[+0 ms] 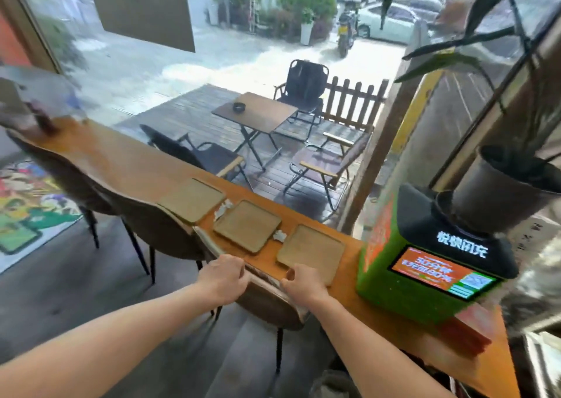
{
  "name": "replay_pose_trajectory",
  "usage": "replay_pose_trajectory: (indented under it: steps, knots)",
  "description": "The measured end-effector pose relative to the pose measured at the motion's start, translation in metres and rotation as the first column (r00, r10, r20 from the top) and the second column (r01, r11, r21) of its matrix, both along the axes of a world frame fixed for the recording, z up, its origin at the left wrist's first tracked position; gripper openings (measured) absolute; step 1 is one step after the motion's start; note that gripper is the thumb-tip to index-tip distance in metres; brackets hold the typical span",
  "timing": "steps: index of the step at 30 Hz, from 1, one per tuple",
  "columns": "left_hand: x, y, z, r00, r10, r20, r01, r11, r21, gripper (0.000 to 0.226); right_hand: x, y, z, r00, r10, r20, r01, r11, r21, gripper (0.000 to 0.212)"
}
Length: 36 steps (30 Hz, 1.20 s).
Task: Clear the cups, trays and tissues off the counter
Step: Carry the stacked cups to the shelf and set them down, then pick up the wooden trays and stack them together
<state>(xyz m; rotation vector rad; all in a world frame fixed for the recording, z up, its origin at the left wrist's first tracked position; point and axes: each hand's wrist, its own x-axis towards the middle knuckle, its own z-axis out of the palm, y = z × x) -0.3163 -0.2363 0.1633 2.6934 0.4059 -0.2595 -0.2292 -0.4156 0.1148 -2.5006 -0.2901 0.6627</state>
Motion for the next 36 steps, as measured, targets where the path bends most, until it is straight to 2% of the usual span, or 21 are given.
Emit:
replay_pose_trajectory:
  steps: [3, 7, 13, 15, 22, 26, 28, 33, 36]
  knots:
    - [0.005, 0.013, 0.005, 1.0, 0.009, 0.021, -0.009, 1.0, -0.013, 0.031, 0.01, 0.021, -0.005, 0.999, -0.021, 0.025, 0.021, 1.0, 0.007, 0.014]
    - [0.025, 0.034, 0.007, 0.998, -0.008, 0.06, 0.008, 1.0, -0.007, 0.027, 0.027, 0.048, -0.012, 0.999, -0.04, -0.03, 0.041, 0.999, 0.018, 0.012]
    - [0.086, 0.083, -0.006, 0.996, -0.054, 0.067, 0.058, 0.996, -0.063, 0.02, 0.08, 0.093, -0.025, 0.999, 0.019, -0.044, -0.018, 1.0, 0.008, 0.016]
    - [0.111, 0.101, -0.013, 0.999, -0.039, 0.035, 0.041, 0.996, -0.074, 0.019, 0.102, 0.11, -0.033, 0.997, -0.006, -0.081, 0.006, 1.0, 0.004, 0.018]
    - [0.191, 0.159, -0.061, 0.99, 0.019, -0.142, -0.03, 0.997, -0.071, 0.015, 0.168, 0.163, -0.079, 0.961, -0.087, -0.261, 0.076, 0.996, -0.054, 0.043]
    - [0.216, 0.18, -0.091, 0.974, 0.063, -0.218, -0.084, 0.992, -0.091, 0.016, 0.182, 0.174, -0.101, 0.921, -0.206, -0.33, 0.18, 0.978, -0.106, 0.049]
    - [0.226, 0.188, -0.106, 0.964, 0.049, -0.263, -0.08, 0.991, -0.107, 0.02, 0.184, 0.176, -0.111, 0.892, -0.294, -0.342, 0.269, 0.956, -0.12, 0.047]
    - [0.243, 0.198, -0.134, 0.937, 0.042, -0.347, -0.095, 0.986, -0.138, 0.04, 0.178, 0.176, -0.131, 0.796, -0.483, -0.366, 0.463, 0.874, -0.146, 0.074]
    - [0.248, 0.204, -0.148, 0.907, 0.009, -0.421, -0.082, 0.985, -0.155, 0.045, 0.174, 0.182, -0.139, 0.748, -0.531, -0.398, 0.502, 0.845, -0.185, 0.066]
